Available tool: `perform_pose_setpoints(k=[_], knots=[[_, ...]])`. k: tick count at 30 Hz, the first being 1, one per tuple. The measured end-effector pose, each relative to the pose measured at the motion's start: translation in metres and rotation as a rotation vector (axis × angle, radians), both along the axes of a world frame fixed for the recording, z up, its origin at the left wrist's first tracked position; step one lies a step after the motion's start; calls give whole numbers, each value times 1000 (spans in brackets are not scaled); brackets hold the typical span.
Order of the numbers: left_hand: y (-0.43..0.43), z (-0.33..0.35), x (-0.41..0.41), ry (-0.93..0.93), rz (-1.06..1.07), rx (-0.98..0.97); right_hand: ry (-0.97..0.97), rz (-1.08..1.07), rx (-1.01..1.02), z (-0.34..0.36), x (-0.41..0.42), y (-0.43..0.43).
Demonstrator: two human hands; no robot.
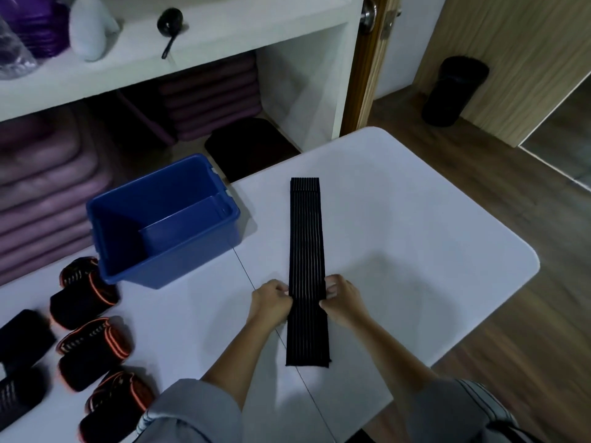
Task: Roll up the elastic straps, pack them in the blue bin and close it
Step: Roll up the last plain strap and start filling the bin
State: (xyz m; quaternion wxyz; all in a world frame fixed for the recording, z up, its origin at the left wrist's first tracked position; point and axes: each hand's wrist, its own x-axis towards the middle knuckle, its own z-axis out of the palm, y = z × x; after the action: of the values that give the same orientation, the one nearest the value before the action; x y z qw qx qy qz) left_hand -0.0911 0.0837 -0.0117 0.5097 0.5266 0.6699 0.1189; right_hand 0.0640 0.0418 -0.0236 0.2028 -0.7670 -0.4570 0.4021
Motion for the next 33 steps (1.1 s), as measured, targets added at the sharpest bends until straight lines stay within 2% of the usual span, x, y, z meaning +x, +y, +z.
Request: perform_pose_setpoints(k=[4,8,11,15,20,22,25,27,30,33], knots=[[-25,-1,-19,92,-318,305,-2,136,84,7,5,-30],[-50,-7,-33,172,-701,397,-106,415,83,4,4,-57],[-60,-11,-40,216,-798,487,-173,555,126,-1,1,-71],[-68,-12,-44,269,-900,583,-283,620,193,0,-3,-77],[-78,-16,-42,331,-908,708,-438,710,205,4,-8,-79],[-80,-16,-41,367,-920,714,-463,717,286,0,-10,-82],[-80,-18,-37,367,-875,707,-378,606,380,0,-10,-83],[-80,-18,-34,272,-726,665,-292,540,405,4,-10,-82],[-78,-14,-30,169,-502,564,-113,407,348,7,-11,-80],[-74,-12,-27,121,-333,402,-33,281,253,3,-10,-75]])
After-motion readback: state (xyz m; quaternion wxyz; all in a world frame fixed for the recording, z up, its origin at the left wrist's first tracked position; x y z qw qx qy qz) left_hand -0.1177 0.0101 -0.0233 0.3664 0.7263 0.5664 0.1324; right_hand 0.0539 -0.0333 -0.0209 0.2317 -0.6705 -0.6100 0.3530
